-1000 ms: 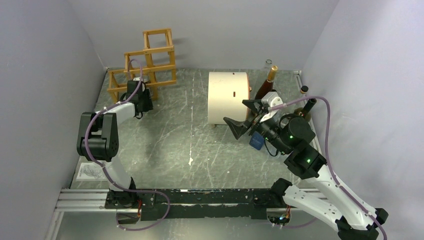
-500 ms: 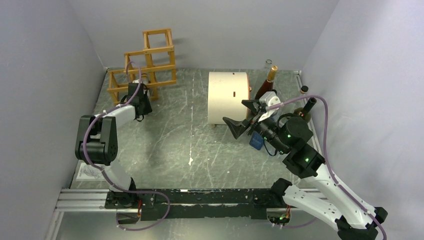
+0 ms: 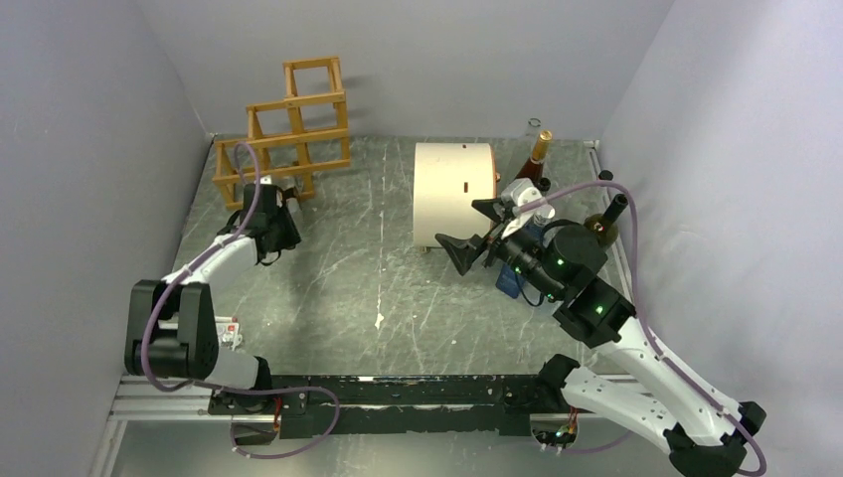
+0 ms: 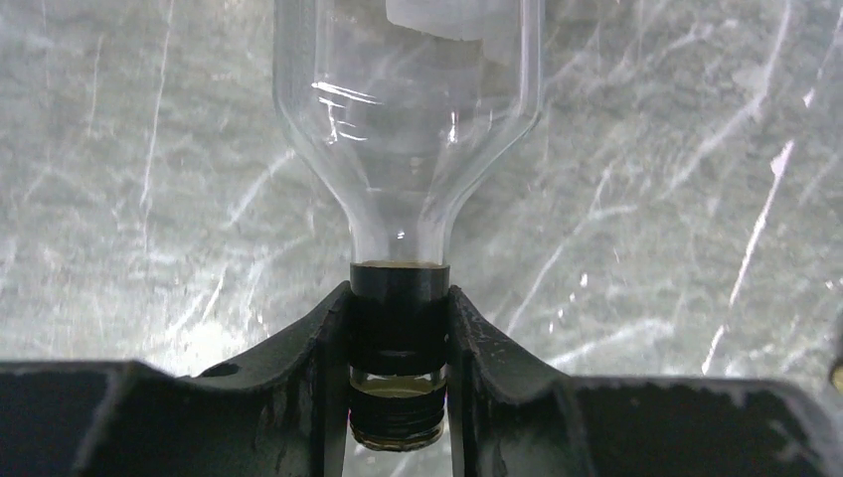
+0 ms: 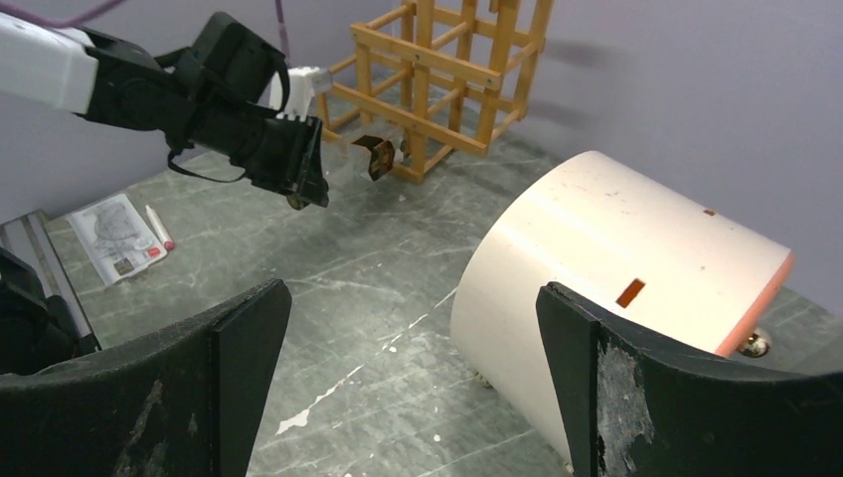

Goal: Take the wine bottle off the wine rack

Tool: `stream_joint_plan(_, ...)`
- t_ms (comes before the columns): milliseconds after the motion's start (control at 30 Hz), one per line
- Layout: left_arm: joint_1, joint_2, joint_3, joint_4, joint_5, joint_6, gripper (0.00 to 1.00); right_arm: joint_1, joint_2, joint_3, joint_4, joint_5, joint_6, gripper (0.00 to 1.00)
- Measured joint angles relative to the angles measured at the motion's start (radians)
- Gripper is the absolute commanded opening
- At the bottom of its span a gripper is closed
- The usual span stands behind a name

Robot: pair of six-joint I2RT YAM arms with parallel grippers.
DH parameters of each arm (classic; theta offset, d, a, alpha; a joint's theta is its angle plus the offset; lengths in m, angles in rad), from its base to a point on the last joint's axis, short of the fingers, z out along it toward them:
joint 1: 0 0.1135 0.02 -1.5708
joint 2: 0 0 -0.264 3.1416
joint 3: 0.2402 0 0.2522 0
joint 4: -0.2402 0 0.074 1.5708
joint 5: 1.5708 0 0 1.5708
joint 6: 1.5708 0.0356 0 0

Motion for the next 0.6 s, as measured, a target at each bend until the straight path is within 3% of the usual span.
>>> stream_joint_plan(167, 0.001, -0.105, -0.023, -0.106, 0.056, -0.026, 0.18, 0.000, 0.061, 0.009, -0.002, -0.029, 0.001, 1.00)
stream_joint_plan(467, 0.002, -0.280, -0.040, -0.315, 0.168, -0.078, 0.07, 0.014, 0.203, 0.066, 0.000, -0.070, 0.010, 1.00)
stream_joint_plan(600, 0.001, -0.353, -0.056, -0.399, 0.216, -0.113, 0.07, 0.090, 0.296, 0.134, -0.001, -0.031, -0.003, 1.00)
